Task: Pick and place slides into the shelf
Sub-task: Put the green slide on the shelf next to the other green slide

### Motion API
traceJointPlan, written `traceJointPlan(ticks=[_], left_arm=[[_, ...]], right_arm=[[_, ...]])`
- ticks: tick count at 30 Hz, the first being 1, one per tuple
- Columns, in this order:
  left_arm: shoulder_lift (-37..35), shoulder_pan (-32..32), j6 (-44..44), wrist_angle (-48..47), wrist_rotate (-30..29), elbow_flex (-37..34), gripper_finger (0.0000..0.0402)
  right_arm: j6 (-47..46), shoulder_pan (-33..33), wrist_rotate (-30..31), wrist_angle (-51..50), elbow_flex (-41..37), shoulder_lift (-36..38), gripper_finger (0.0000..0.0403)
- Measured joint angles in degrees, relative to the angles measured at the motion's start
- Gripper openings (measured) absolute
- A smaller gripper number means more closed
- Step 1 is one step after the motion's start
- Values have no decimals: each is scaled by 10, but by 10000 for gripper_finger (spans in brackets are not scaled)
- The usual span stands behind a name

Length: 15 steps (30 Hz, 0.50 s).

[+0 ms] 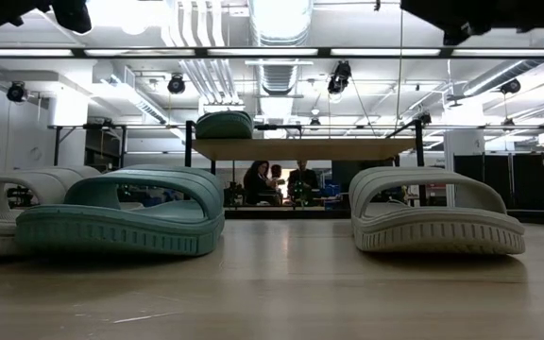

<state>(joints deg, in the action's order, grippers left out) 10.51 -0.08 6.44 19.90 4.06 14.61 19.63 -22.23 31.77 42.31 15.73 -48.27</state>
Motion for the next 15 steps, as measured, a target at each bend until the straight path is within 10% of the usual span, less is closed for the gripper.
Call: traceJointPlan(ticks=[15], left_arm=[[3,0,4,0,0,0,208]], right_arm=[[-43,-15,-63,-29,41,-50,41]])
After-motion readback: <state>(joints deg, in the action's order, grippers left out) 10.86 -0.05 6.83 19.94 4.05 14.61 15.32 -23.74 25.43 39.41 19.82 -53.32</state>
